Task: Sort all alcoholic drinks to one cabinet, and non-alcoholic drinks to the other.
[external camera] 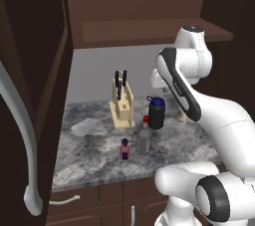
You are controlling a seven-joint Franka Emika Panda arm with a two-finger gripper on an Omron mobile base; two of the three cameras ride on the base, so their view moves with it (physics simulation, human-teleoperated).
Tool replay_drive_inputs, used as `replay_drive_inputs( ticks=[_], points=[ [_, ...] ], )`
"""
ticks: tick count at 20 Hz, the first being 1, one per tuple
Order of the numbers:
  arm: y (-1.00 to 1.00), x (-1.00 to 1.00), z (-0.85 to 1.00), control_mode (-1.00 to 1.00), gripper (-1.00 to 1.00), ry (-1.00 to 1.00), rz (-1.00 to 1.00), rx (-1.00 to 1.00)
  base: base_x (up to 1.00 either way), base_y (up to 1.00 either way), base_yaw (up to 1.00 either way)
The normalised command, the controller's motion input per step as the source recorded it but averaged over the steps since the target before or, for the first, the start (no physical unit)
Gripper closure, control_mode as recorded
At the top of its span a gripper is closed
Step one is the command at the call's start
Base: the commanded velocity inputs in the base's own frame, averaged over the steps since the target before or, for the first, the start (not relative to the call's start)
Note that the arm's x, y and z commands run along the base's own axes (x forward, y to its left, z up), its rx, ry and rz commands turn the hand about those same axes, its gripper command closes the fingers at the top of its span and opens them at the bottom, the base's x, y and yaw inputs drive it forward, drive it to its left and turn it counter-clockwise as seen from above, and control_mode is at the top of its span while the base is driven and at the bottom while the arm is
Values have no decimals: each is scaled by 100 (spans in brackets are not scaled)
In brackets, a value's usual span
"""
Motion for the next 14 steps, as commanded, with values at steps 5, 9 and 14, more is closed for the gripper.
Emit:
replay_drive_inputs(
  ticks=[5, 9, 14],
  points=[
    [0, -14, 0, -100, -100, 0, 0, 0, 0, 0, 0],
    [5, -20, -5, -100, -100, -3, 0, 0, 0, 0, 0],
    [25, -4, -13, -100, -100, -8, -11, 0, 0, 0, 0]
  ],
)
